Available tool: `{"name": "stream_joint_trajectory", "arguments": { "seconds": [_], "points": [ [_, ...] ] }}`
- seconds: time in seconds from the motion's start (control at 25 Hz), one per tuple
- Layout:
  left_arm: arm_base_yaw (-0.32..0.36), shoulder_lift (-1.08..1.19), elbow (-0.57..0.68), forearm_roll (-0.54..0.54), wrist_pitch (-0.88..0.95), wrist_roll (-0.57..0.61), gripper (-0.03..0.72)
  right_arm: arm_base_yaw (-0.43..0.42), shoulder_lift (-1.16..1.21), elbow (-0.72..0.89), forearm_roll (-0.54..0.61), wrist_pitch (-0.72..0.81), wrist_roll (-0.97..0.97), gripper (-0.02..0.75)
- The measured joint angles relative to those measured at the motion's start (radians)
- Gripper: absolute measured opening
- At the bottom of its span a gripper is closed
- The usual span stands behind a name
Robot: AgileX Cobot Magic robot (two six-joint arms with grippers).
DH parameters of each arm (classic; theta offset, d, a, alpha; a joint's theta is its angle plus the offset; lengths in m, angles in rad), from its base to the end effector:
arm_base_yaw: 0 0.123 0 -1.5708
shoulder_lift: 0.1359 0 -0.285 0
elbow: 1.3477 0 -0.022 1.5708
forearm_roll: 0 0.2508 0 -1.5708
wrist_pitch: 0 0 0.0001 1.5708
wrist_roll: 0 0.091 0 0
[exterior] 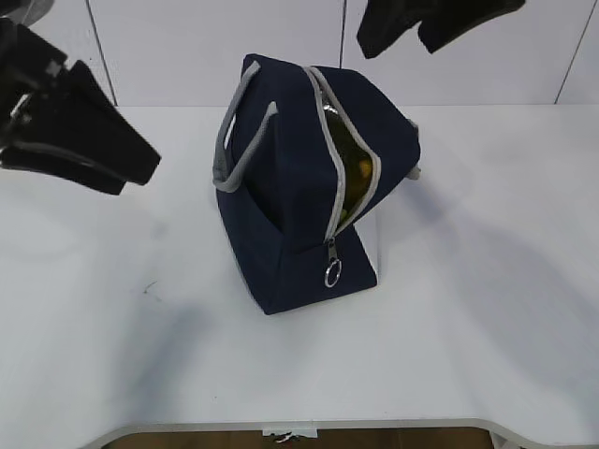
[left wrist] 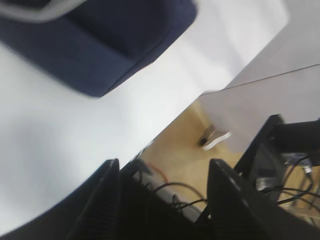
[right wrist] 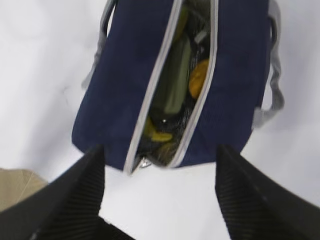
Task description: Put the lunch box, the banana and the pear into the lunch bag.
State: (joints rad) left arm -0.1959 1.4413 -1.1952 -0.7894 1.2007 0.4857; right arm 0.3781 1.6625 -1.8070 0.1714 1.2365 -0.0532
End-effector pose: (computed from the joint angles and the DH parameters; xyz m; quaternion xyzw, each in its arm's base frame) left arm 0.2589 -0.1128 0.3258 0.2121 0.8988 -0.3532 0.1499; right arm 0.3215 0.1435 0.4040 -0.2004 0.9355 0.1294 0.2607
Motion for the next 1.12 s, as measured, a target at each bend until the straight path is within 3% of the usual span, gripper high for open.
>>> {"name": "stream_joint_trajectory", "arguments": {
  "seconds": [0.36, 0.6, 0.8, 0.92, 1.12],
  "points": [
    [0.002, -0.061, 0.000, 0.249, 0.020, -0.212, 0.402, 0.000, -0.327, 0.555, 0.114, -0.531, -0.172, 0.519],
    [0.002, -0.101, 0.000, 0.282, 0.023, -0.236, 0.401, 0.000, -0.414, 0.888, 0.197, -0.891, -0.291, 0.494],
    [0.002, -0.107, 0.000, 0.285, 0.027, -0.237, 0.397, 0.000, -0.371, 0.923, 0.204, -1.002, -0.305, 0.492],
    [0.002, -0.107, 0.000, 0.285, 0.029, -0.238, 0.396, 0.006, -0.339, 0.923, 0.161, -1.016, -0.411, 0.492],
    [0.002, -0.107, 0.000, 0.285, 0.029, -0.238, 0.394, 0.090, -0.327, 0.923, 0.095, -1.013, -0.527, 0.489]
  ]
}}
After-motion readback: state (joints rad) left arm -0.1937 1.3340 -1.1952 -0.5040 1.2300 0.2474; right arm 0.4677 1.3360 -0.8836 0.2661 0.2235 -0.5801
